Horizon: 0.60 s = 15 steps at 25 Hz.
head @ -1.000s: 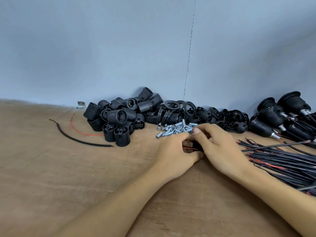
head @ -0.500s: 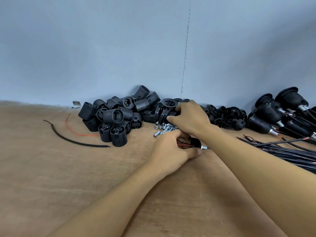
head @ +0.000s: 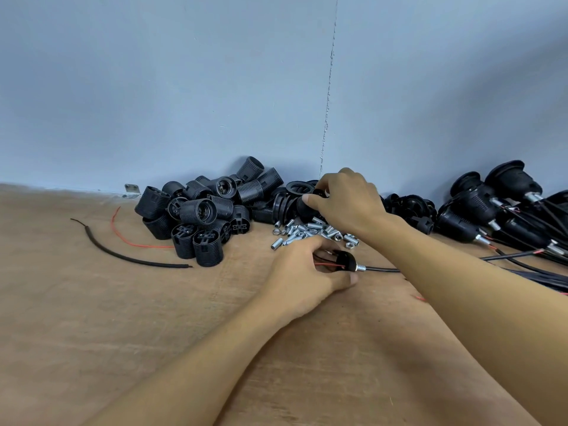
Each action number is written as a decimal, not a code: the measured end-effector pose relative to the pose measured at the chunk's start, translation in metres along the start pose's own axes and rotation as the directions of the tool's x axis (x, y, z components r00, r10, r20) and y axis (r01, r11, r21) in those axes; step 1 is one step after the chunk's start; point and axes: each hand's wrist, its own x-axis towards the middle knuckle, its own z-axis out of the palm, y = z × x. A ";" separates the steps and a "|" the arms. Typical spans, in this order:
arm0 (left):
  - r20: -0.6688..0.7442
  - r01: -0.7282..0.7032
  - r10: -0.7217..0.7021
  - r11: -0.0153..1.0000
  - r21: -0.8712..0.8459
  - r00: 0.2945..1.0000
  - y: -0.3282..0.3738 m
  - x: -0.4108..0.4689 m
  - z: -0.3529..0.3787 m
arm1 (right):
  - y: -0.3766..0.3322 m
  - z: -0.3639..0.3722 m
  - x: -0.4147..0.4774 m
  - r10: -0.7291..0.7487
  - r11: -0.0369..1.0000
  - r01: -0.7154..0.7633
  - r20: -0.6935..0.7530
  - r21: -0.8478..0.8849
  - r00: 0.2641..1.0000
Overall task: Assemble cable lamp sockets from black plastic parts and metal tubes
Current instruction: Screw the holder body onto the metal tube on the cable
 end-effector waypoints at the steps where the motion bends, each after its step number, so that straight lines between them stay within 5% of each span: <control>1: -0.004 0.000 0.000 1.000 0.008 1.000 0.000 0.000 0.000 | 0.003 -0.003 0.000 0.006 1.000 -0.005 -0.008 0.018 1.000; 10: -0.048 0.016 -0.014 0.999 0.032 0.999 0.005 -0.003 -0.002 | 0.037 -0.015 -0.035 0.056 0.837 -0.021 -0.048 0.547 0.997; 15: -0.216 -0.025 -0.032 0.967 -0.255 0.976 0.011 -0.004 -0.008 | 0.047 -0.022 -0.065 -0.050 0.684 0.001 0.046 0.730 0.998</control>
